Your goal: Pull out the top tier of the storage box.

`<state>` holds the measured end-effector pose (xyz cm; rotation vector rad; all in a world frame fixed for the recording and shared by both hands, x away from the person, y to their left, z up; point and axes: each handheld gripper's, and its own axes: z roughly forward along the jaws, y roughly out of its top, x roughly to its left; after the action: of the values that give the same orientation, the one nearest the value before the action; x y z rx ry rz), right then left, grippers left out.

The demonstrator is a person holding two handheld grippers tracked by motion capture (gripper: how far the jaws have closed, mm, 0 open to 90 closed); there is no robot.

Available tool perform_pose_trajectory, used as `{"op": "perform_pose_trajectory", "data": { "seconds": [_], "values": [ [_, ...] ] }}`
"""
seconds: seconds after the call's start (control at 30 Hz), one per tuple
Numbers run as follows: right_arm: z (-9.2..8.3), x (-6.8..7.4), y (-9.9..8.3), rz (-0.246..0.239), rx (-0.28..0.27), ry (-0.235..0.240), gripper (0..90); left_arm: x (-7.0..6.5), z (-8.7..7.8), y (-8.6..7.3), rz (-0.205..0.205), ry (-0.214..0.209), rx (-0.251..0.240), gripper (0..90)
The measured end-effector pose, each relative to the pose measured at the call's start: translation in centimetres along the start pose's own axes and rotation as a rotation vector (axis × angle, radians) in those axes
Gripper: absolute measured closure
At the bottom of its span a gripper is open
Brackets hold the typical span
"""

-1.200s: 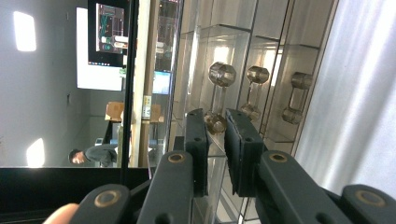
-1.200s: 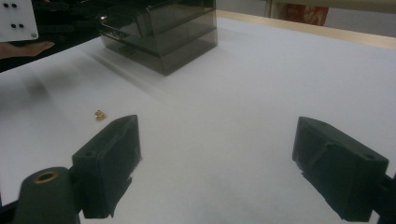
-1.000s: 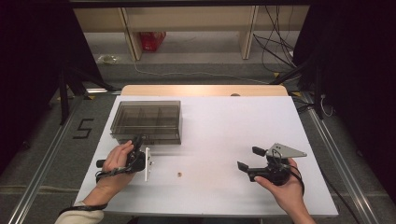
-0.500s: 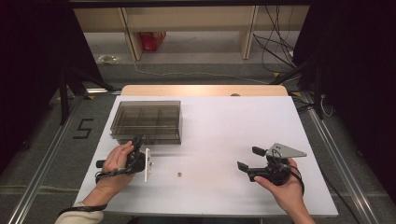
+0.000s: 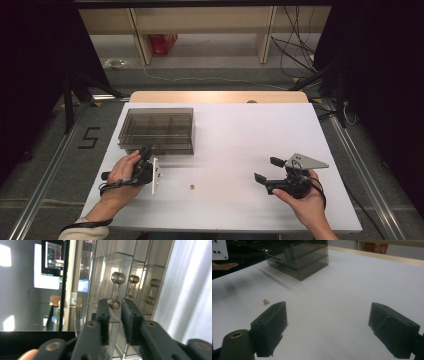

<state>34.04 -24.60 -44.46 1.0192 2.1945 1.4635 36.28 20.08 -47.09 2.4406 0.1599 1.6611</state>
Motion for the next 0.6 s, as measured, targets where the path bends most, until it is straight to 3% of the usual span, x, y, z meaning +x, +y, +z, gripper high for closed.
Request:
{"op": "perform_pose_trajectory", "data": {
  "seconds": [0.17, 0.2, 0.23, 0.27, 0.4, 0.5, 0.6],
  "values": [
    [-0.05, 0.0, 0.0, 0.004, 0.0, -0.001, 16.0, 0.18, -0.37, -0.19, -0.044, -0.025, -0.016, 55.3],
    [-0.06, 0.0, 0.0, 0.003, 0.0, -0.001, 15.9, 0.27, -0.48, -0.17, -0.071, -0.043, -0.027, 53.0],
    [-0.06, 0.0, 0.0, 0.003, 0.0, -0.001, 15.9, 0.27, -0.48, -0.17, -0.071, -0.043, -0.027, 51.3],
    [-0.04, -0.02, -0.02, 0.004, 0.001, 0.0, 16.0, 0.28, -0.55, -0.19, -0.103, -0.062, -0.038, 49.7],
    [-0.05, 0.0, -0.01, 0.003, 0.0, 0.001, 16.0, 0.45, -0.63, -0.35, -0.127, -0.077, -0.035, 44.9],
    [-0.06, -0.01, -0.01, 0.003, 0.001, 0.0, 16.0, 0.71, -0.86, -0.57, -0.193, -0.097, -0.044, 40.8],
    [-0.05, -0.01, -0.01, 0.002, 0.0, 0.001, 16.0, 0.8, -1.02, -0.6, -0.219, -0.109, -0.055, 37.6]
  ]
}}
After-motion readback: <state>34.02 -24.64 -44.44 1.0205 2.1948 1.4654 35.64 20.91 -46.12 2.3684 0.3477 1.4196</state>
